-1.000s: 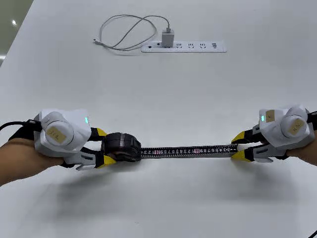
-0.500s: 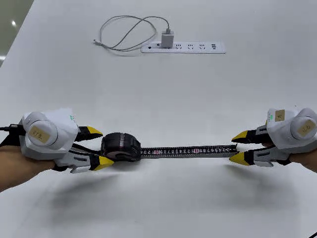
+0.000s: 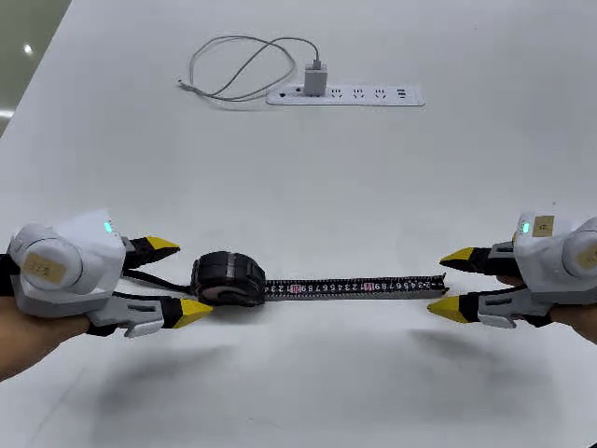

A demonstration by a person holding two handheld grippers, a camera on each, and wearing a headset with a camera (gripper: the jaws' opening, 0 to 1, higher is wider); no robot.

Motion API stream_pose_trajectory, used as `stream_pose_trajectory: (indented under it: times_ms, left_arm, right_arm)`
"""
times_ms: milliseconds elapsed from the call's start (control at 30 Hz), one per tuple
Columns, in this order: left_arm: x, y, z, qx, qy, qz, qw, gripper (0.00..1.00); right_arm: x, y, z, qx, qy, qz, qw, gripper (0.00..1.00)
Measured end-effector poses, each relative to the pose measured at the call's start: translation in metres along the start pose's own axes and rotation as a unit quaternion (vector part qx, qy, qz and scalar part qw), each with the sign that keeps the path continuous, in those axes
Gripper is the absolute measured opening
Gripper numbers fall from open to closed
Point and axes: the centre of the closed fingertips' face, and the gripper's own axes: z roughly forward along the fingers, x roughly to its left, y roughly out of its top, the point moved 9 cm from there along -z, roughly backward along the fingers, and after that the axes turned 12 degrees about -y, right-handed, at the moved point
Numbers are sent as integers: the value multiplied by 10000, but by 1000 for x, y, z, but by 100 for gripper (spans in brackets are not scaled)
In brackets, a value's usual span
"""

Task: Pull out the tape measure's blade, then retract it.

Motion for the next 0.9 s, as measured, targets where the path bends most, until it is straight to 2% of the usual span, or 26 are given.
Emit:
stream_pose_trajectory:
  times_ms: [167, 900]
  left_arm:
    - [-5, -3, -9, -163, 148, -164, 9996, 63]
    - [-32, -29, -35, -313, 513, -560, 9966, 78]
  right_arm:
    - [5, 1, -7, -90, -165, 130, 9997, 44]
    - [24, 7, -28, -395, -560, 340, 9971, 58]
